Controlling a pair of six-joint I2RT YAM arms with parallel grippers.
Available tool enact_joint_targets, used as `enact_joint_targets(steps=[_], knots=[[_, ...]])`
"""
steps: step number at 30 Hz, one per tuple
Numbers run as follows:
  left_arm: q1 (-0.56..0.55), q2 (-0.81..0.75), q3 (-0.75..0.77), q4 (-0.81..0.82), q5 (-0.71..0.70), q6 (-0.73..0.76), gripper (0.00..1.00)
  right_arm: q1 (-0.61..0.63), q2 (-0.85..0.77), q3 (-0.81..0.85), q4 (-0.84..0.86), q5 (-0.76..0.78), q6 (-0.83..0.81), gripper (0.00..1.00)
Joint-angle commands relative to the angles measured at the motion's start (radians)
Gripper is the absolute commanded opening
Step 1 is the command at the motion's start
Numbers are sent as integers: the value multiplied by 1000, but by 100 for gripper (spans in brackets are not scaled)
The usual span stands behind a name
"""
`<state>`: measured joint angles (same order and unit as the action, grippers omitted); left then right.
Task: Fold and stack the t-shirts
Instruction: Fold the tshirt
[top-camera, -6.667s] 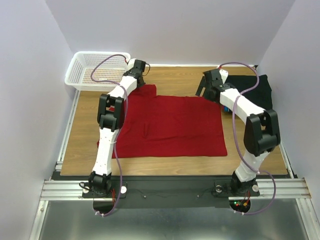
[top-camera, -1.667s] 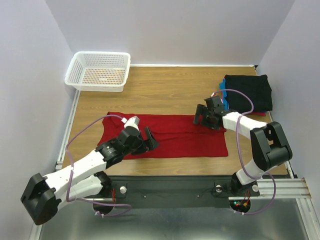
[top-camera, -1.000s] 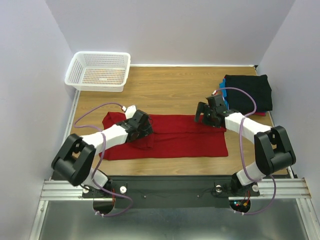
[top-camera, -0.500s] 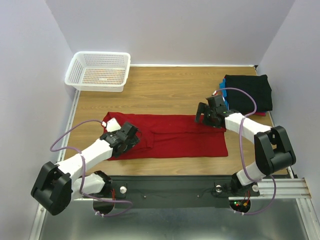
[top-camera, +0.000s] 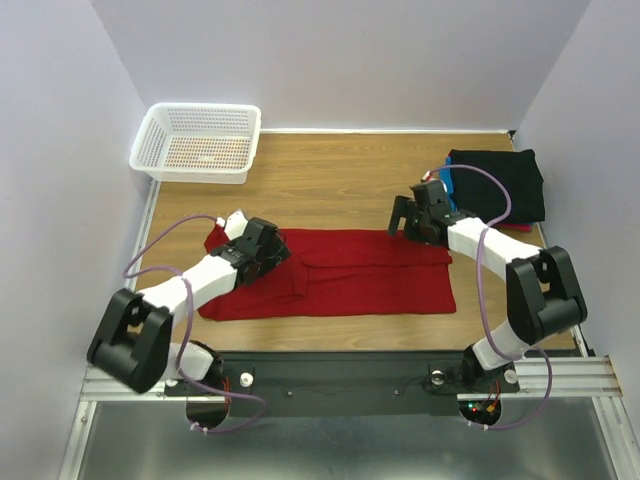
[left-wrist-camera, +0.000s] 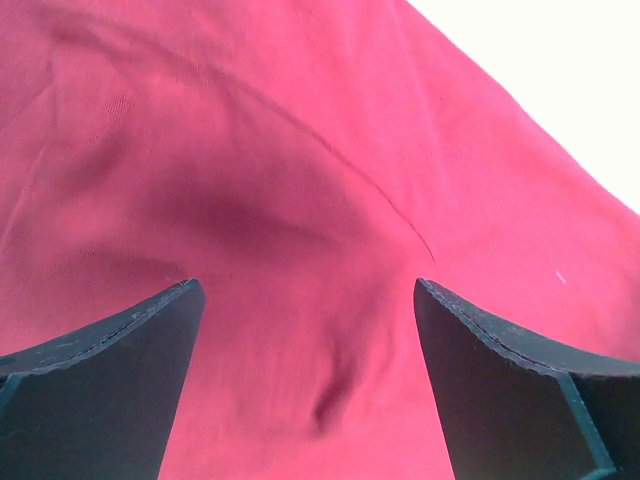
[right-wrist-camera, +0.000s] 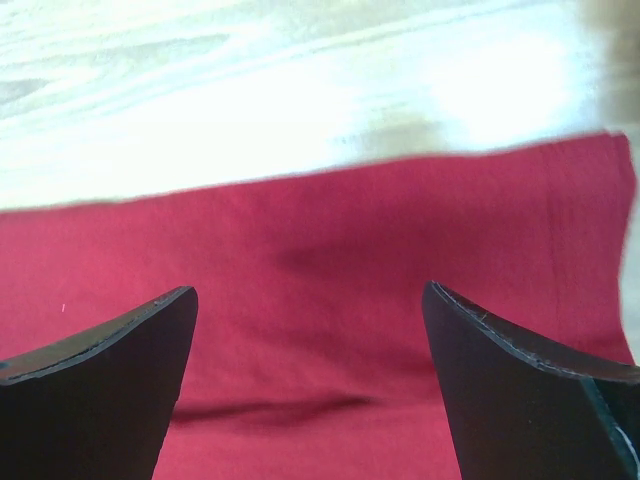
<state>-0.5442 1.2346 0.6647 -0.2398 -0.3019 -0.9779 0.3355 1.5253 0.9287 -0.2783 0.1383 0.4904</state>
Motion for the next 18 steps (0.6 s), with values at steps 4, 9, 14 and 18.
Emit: enact_joint_targets(steps=[4,9,14,18], knots=[[56,287,94,203,121,102,98,4,58,-8,30,-6,42,100],[55,462,220,235,187,131,98,5,30,-117,34,-66,71,100],[40,635,416,272,227,183,98,30,-140,-309,60,-181,142,100],[36,846,665,197,296,242,98,155,-257,-414,65,-232,255,100]])
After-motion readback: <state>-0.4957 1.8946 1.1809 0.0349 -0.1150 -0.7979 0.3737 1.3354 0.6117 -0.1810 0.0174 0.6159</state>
